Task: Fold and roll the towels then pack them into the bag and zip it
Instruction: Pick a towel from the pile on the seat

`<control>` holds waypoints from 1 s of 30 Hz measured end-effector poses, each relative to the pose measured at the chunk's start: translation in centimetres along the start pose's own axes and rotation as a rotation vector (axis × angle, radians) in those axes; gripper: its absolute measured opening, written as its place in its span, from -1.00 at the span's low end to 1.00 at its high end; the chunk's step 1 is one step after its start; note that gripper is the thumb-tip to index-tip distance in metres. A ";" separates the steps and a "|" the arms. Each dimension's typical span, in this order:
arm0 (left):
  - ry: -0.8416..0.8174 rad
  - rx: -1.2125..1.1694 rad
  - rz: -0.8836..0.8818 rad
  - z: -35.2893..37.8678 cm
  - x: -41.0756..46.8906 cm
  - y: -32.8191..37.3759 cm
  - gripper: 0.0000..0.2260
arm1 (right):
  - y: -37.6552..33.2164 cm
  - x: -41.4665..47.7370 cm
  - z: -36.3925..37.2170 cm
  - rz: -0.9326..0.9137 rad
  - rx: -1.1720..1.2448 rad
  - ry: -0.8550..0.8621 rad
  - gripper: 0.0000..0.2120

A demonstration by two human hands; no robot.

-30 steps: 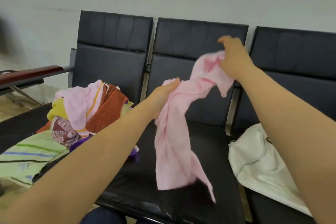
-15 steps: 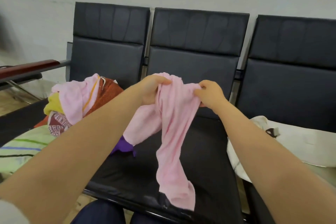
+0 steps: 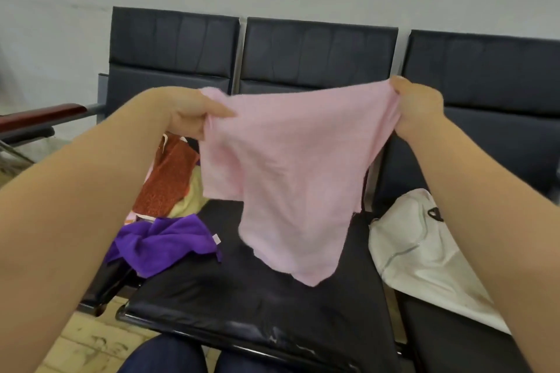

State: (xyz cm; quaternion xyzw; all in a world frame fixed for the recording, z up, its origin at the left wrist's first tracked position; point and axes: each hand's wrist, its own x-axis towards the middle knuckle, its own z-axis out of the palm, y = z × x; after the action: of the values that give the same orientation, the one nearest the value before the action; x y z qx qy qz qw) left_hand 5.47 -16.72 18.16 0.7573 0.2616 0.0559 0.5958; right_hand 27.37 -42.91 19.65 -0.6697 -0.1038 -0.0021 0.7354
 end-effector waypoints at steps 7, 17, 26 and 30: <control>0.380 -0.042 -0.084 0.6 0.6 2.1 -0.91 | -2.0 0.4 -1.4 -0.156 -0.209 0.005 -0.80; 0.687 -0.197 0.242 1.2 2.9 1.9 -0.73 | -0.7 2.0 -3.6 -0.379 -0.685 -0.070 -0.89; 0.301 -0.098 0.322 0.9 1.7 2.4 -0.36 | -1.1 2.3 -4.7 -0.116 -0.224 -0.638 -0.41; 0.375 0.477 0.143 0.4 1.4 1.9 -0.43 | -1.4 2.3 -4.6 -0.342 -1.092 -0.445 -0.80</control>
State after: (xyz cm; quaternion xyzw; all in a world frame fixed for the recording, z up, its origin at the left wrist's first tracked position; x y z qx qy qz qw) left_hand 7.43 -16.70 19.54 0.8687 0.3188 0.1732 0.3372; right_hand 30.11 -47.29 21.00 -0.9080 -0.3447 -0.0330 0.2360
